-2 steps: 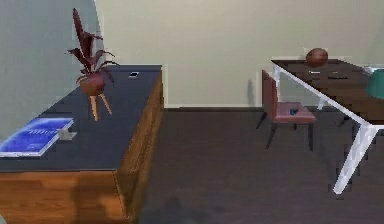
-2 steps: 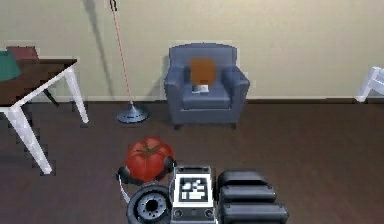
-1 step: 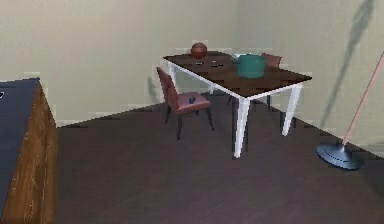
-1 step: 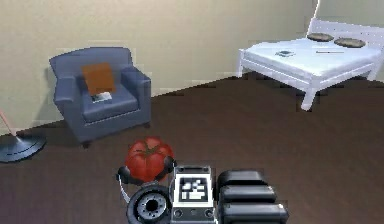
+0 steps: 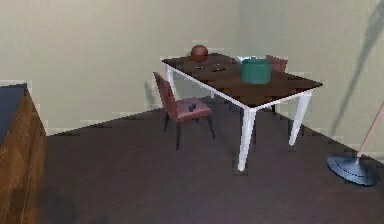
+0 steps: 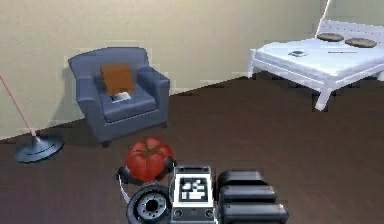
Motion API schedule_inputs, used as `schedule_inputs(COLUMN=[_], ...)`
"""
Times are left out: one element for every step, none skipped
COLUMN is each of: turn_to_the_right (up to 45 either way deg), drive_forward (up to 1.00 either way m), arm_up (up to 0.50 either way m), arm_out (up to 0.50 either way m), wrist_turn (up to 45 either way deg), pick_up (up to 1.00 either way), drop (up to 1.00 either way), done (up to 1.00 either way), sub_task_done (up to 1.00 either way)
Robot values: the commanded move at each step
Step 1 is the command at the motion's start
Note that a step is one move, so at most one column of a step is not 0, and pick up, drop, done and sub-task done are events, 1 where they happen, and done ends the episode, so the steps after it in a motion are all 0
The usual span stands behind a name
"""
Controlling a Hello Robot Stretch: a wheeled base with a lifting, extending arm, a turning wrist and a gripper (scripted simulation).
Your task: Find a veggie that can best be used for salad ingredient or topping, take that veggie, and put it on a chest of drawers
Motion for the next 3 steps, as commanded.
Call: schedule_inputs(turn_to_the_right=[0.0,-42.0,0.0], drive_forward=[0.5,0.0,1.0], arm_up=[0.0,0.0,0.0], arm_out=[0.0,0.0,0.0], wrist_turn=[0.0,0.0,0.0], pick_up=[0.0,0.0,0.0], drop=[0.0,0.0,0.0], done=[0.0,0.0,0.0], sub_task_done=[0.0,0.0,0.0])
